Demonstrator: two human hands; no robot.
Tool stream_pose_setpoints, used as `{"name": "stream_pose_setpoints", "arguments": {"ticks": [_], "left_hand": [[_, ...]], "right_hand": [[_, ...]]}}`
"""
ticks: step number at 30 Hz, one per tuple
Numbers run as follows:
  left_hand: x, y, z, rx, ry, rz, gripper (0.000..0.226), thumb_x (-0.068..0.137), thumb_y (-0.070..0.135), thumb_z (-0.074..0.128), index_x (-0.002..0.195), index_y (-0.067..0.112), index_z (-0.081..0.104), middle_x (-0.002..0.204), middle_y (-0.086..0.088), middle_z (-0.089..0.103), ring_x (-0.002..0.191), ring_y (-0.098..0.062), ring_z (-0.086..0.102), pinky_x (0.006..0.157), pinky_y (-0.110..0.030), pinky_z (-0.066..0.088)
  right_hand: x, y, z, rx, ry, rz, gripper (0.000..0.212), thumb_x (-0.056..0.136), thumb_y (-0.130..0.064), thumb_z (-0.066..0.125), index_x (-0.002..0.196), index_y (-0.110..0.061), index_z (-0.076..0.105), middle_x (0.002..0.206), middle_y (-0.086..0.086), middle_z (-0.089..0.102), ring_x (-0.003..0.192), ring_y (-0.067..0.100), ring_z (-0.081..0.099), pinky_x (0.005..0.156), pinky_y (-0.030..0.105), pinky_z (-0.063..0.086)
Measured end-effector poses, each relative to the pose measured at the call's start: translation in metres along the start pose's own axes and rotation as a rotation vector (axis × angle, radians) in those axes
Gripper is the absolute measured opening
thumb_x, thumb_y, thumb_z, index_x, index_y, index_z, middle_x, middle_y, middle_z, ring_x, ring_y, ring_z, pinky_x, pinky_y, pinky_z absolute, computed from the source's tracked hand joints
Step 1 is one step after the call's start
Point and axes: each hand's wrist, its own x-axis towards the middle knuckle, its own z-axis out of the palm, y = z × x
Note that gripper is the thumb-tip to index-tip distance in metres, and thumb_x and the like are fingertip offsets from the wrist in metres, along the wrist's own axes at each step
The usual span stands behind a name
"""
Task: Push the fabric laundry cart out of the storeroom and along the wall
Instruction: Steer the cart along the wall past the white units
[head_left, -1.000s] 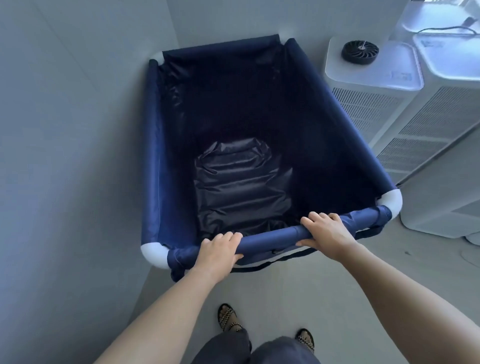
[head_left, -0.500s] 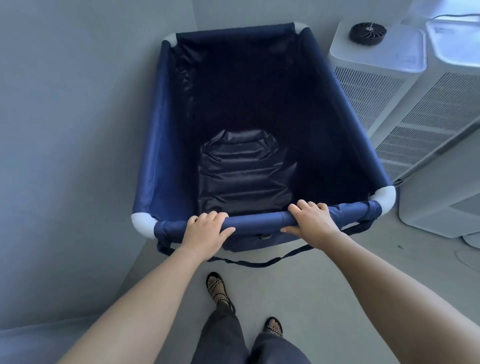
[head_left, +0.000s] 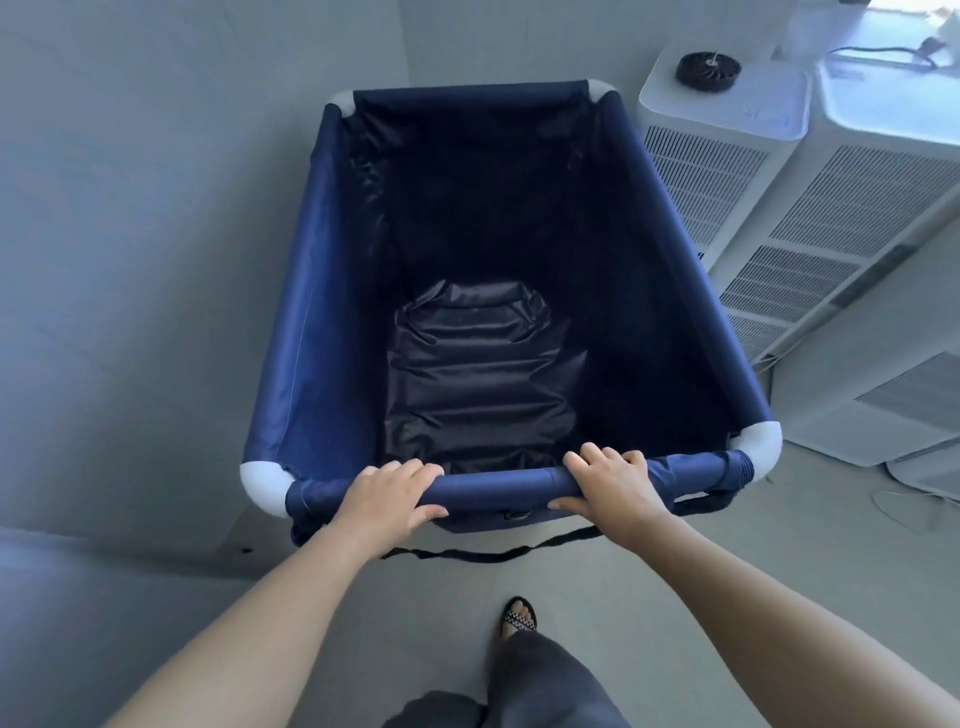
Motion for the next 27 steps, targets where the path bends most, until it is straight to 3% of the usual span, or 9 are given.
{"name": "stream_pose_setpoints", "arguments": {"ticks": [14,21,24,27], "left_hand": [[-0.113,0.034,0.045,-0.078,0.062,0.002,0.039,0.09,0.054,0.045,0.12,0.029,0.045,0.111,0.008,0.059,0.099,-0.02,0.054,0.084,-0.035,0.036],[-0.163,0.053,0.058,-0.011,0.027,-0.003,0.047,0.091,0.063,0.026,0.113,0.027,0.048,0.104,0.007,0.06,0.094,-0.02,0.056,0.077,-0.035,0.038],[-0.169,0.056,0.063,0.102,0.004,0.084,0.049,0.093,0.059,0.024,0.112,0.021,0.048,0.105,0.004,0.056,0.094,-0.019,0.053,0.07,-0.03,0.037],[-0.168,0.056,0.067,0.123,-0.001,0.131,0.047,0.094,0.058,0.025,0.103,0.018,0.048,0.101,0.003,0.054,0.089,-0.017,0.052,0.064,-0.028,0.038]], "right_hand": [[-0.122,-0.054,0.04,-0.008,0.043,0.076,0.05,0.083,-0.065,0.046,0.106,-0.021,0.046,0.1,0.001,0.051,0.091,0.023,0.053,0.077,0.037,0.032],[-0.177,-0.073,0.049,0.01,-0.051,0.011,0.055,0.083,-0.067,0.044,0.111,-0.02,0.045,0.105,0.001,0.052,0.093,0.023,0.055,0.077,0.036,0.038],[-0.187,-0.07,0.052,0.01,-0.083,-0.086,0.056,0.083,-0.069,0.041,0.107,-0.018,0.046,0.101,-0.001,0.055,0.087,0.02,0.057,0.066,0.033,0.045],[-0.191,-0.068,0.059,-0.023,-0.046,-0.126,0.056,0.082,-0.071,0.038,0.101,-0.018,0.045,0.098,-0.003,0.056,0.083,0.017,0.058,0.056,0.03,0.039]]}}
